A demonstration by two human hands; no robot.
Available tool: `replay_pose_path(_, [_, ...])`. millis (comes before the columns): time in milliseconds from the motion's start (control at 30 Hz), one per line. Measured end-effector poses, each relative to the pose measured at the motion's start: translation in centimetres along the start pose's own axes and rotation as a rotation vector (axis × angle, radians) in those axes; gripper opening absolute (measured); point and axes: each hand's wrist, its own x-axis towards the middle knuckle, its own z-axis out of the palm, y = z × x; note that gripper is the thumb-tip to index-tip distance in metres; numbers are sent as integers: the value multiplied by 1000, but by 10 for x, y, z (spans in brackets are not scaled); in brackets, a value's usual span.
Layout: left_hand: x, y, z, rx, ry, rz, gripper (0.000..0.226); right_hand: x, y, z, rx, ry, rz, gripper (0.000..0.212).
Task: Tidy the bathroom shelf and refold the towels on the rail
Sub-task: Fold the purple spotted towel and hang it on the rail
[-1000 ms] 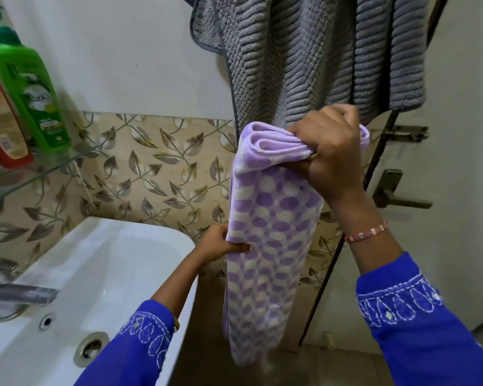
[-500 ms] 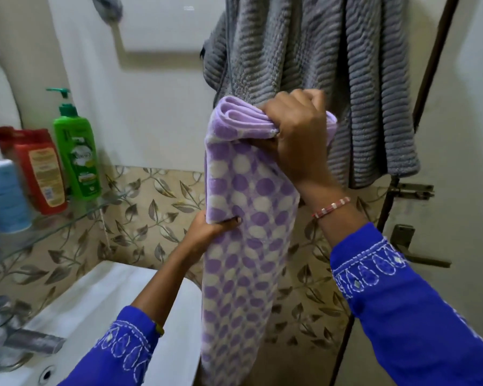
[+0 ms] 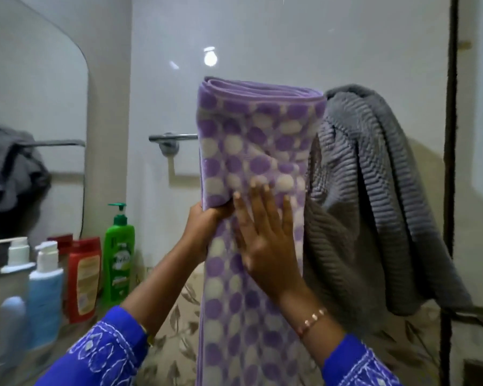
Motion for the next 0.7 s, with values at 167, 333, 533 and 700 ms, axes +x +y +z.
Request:
replay_pose_path(167, [32,44,-14,-69,-87,40,36,33,3,16,10,-65,47,59])
replay_pose_path(333, [58,76,-30,-70,-105,95,33,74,-5,33,-38,-79,33,61])
replay_pose_path(533, [86,97,-62,-62,-151,87,43,107,-29,47,-76,-69,31,60])
replay_pose_path(700, [105,106,-90,-66,-184,36,65,134,-43,62,-38,-67,-3,58])
